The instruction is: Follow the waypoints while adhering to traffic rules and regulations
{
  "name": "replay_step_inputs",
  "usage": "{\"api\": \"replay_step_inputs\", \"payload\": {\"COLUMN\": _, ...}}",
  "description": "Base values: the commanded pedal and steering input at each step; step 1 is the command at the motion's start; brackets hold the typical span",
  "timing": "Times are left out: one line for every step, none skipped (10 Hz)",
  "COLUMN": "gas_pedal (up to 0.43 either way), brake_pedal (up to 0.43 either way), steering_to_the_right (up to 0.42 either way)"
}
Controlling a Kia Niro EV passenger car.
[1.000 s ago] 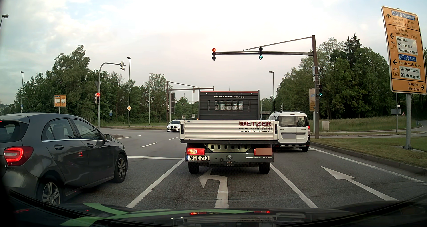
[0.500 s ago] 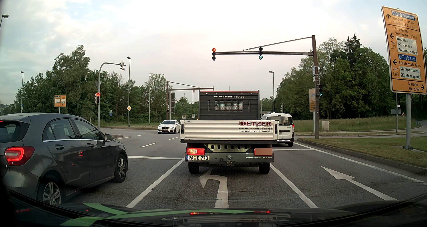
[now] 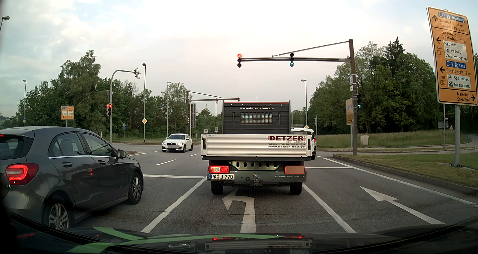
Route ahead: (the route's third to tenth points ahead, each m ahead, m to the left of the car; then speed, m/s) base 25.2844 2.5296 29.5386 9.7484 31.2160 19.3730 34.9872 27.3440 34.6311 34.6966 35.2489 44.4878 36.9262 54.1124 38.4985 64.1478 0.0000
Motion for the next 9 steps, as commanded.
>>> {"api": "replay_step_inputs", "payload": {"gas_pedal": 0.000, "brake_pedal": 0.317, "steering_to_the_right": -0.005}}
{"api": "replay_step_inputs", "payload": {"gas_pedal": 0.000, "brake_pedal": 0.311, "steering_to_the_right": -0.005}}
{"api": "replay_step_inputs", "payload": {"gas_pedal": 0.000, "brake_pedal": 0.311, "steering_to_the_right": -0.005}}
{"api": "replay_step_inputs", "payload": {"gas_pedal": 0.000, "brake_pedal": 0.311, "steering_to_the_right": -0.005}}
{"api": "replay_step_inputs", "payload": {"gas_pedal": 0.000, "brake_pedal": 0.311, "steering_to_the_right": -0.005}}
{"api": "replay_step_inputs", "payload": {"gas_pedal": 0.000, "brake_pedal": 0.311, "steering_to_the_right": -0.005}}
{"api": "replay_step_inputs", "payload": {"gas_pedal": 0.000, "brake_pedal": 0.311, "steering_to_the_right": -0.005}}
{"api": "replay_step_inputs", "payload": {"gas_pedal": 0.000, "brake_pedal": 0.311, "steering_to_the_right": -0.005}}
{"api": "replay_step_inputs", "payload": {"gas_pedal": 0.000, "brake_pedal": 0.311, "steering_to_the_right": -0.005}}
